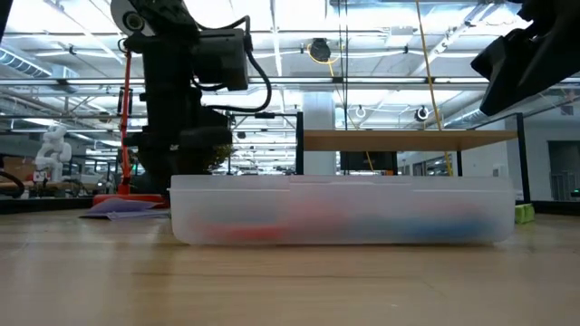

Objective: Pack school essentials
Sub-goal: Put the green eraser into the pink supply box

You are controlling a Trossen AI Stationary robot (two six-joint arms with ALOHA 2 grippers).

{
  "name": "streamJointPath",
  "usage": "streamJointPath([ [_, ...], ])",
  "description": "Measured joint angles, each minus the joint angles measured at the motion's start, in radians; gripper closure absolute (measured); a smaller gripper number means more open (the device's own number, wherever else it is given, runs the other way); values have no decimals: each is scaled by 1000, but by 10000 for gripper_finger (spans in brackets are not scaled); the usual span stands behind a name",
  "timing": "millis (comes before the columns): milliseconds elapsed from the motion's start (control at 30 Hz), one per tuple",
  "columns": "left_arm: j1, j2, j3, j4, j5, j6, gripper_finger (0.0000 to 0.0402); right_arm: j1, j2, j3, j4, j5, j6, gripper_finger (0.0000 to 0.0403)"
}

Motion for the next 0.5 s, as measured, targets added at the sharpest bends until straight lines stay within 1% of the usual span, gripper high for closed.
streamJointPath([
  [133,14,25,0,24,2,-3,161,-10,0,0,-1,0,-21,204],
  [200,23,51,2,52,24,-10,161,-16,0,0,-4,-3,-23,204],
  [300,32,87,5,52,68,-29,161,-24,0,0,-11,-34,-23,204],
  [333,32,91,6,58,79,-20,161,-26,0,0,-11,-51,-24,204],
  [400,33,101,5,68,92,2,161,-26,0,0,-22,-53,-24,204],
  [500,21,91,4,82,86,15,161,-26,0,0,-26,-52,-33,204],
])
